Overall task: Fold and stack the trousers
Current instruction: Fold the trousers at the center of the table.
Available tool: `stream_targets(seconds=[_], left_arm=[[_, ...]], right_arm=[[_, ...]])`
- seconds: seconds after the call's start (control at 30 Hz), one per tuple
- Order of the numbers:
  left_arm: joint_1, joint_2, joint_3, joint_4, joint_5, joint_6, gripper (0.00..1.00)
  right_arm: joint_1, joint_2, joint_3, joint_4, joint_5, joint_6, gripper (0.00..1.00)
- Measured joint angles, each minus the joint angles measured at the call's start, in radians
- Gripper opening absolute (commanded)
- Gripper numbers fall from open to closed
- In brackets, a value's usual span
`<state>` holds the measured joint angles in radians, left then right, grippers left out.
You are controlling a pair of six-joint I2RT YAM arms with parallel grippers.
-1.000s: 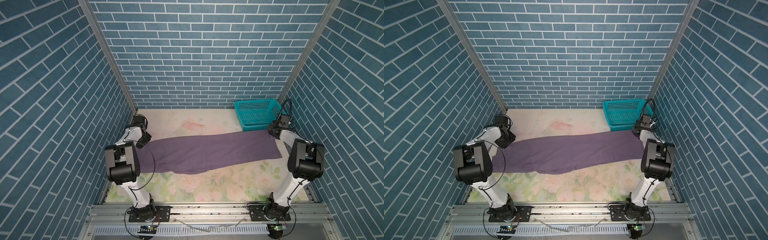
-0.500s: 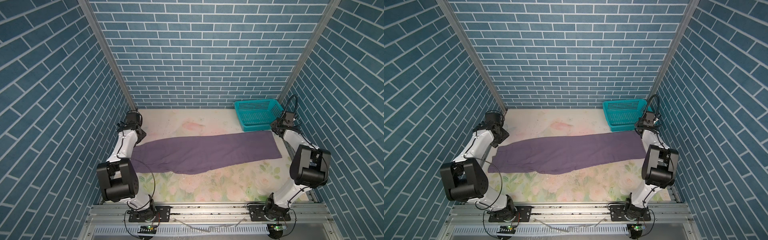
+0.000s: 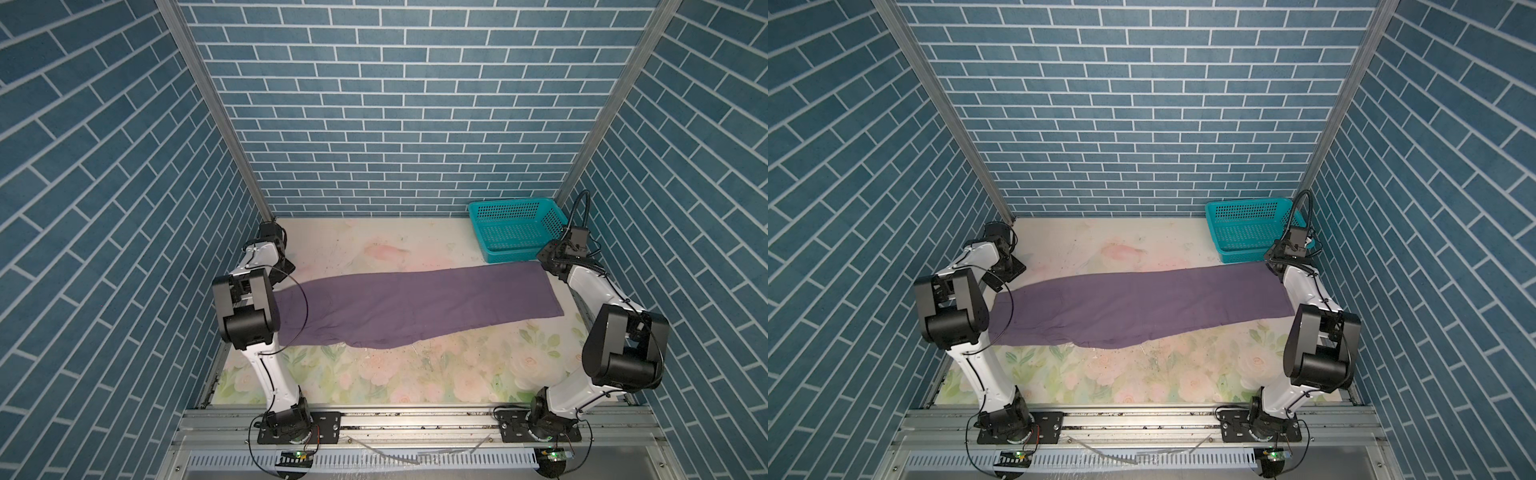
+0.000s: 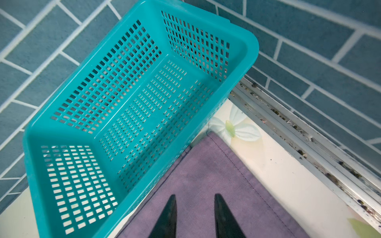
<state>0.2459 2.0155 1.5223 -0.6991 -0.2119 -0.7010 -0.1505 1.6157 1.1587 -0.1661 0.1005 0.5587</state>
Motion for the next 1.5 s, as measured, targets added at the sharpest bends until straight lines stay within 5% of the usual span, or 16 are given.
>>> stream_targets(seconds=[0.23,0.53,0.7,0.83,1.07,1.5], left_arm=[[-0.003,0.129,0.136,-0.06,0.011,0.006,0.75],[-0.007,0.141,0.118,-0.172,-0.005,0.005,0.63],[-0.007,0.141,0.112,-0.212,-0.003,0.011,0.38],[-0.009,0.141,0.106,-0.215,0.005,0.001,0.01],[-0.014,0.085,0.087,-0.247,0.007,0.012,0.0],[-0.018,-0.366,-0.046,-0.447,-0.031,0.05,0.0]], right_arm=[[0.0,0.027,0.0,0.002,-0.017,-0.01,0.31],[0.0,0.06,0.0,0.014,-0.019,-0.011,0.32],[0.0,0.061,0.0,0.036,-0.022,-0.011,0.32],[0.0,0.066,0.0,0.054,-0.025,-0.01,0.32],[0.0,0.07,-0.003,0.089,-0.038,-0.01,0.31],[0.0,0.069,-0.079,0.173,-0.045,-0.005,0.31]])
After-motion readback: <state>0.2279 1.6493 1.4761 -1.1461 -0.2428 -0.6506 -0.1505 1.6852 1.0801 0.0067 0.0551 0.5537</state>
